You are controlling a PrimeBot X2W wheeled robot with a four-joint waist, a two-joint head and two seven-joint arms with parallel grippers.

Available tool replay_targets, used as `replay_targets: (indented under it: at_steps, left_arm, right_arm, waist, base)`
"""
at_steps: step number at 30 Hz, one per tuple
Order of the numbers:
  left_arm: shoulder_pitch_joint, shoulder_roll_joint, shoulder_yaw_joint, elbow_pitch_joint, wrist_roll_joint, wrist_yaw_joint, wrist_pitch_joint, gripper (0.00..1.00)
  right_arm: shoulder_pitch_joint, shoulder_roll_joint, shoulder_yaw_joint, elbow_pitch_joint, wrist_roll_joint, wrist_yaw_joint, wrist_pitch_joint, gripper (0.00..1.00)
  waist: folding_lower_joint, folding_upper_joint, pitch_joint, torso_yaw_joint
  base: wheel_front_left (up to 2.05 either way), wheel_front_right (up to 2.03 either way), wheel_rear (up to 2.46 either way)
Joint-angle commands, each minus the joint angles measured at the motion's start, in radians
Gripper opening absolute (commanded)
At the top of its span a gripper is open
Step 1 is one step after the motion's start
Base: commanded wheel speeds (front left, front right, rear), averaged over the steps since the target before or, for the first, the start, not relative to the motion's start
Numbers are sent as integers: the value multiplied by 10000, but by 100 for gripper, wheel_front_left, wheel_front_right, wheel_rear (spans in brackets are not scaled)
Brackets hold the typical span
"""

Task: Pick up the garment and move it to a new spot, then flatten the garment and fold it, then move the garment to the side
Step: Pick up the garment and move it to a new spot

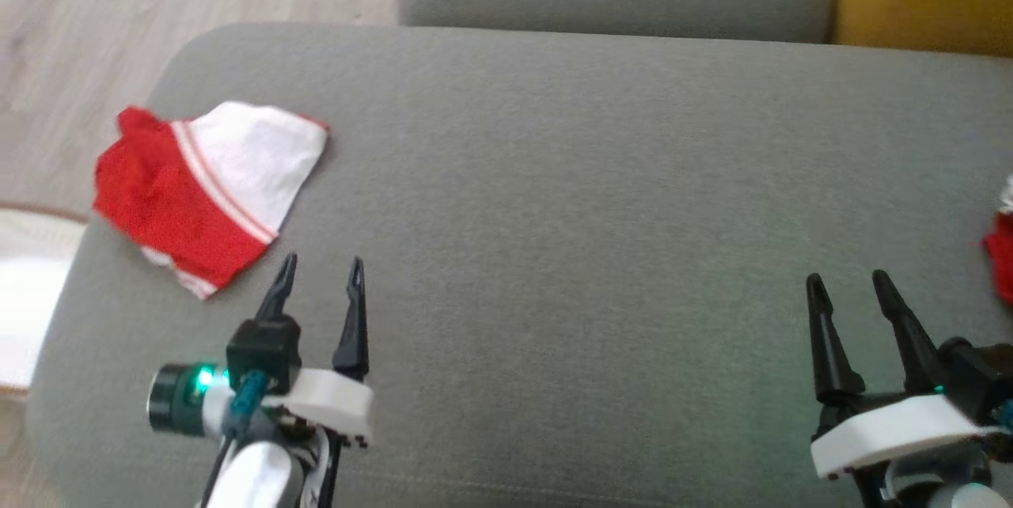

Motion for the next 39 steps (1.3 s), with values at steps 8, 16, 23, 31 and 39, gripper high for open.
replay_targets:
  at_steps: [8,16,23,31,39]
  left_arm:
    - [-992,236,726,-84,-245,-139,-381,100]
    - [-1148,199,962,206,-347,-190,-560,100]
    - [-1293,140,1254,419,-363,-290,-646,100]
    - [-2313,-189,1629,1033,-570,-758,-658,100]
    - [-4558,-507,2260,3680,-1089,-1669,-659,100]
  right_arm:
    - [-790,-61,800,-664,-295,37,265,100]
    - [-993,-96,981,-675,-525,37,413,100]
    - [-1178,-140,1035,-779,-556,37,523,100]
    - [-1725,-559,1096,-1319,-673,37,1002,100]
    - [-2269,-1156,1014,-1913,-714,37,1511,100]
  waist:
    - [0,-1,350,1649]
    - [0,-1,450,2507]
    - [0,-1,838,2713]
    - [0,-1,2348,2115]
    - [0,-1,4072,1593]
  base:
    - [0,0,0]
    - [0,0,0]
    - [0,0,0]
    - [0,0,0]
    - [0,0,0]
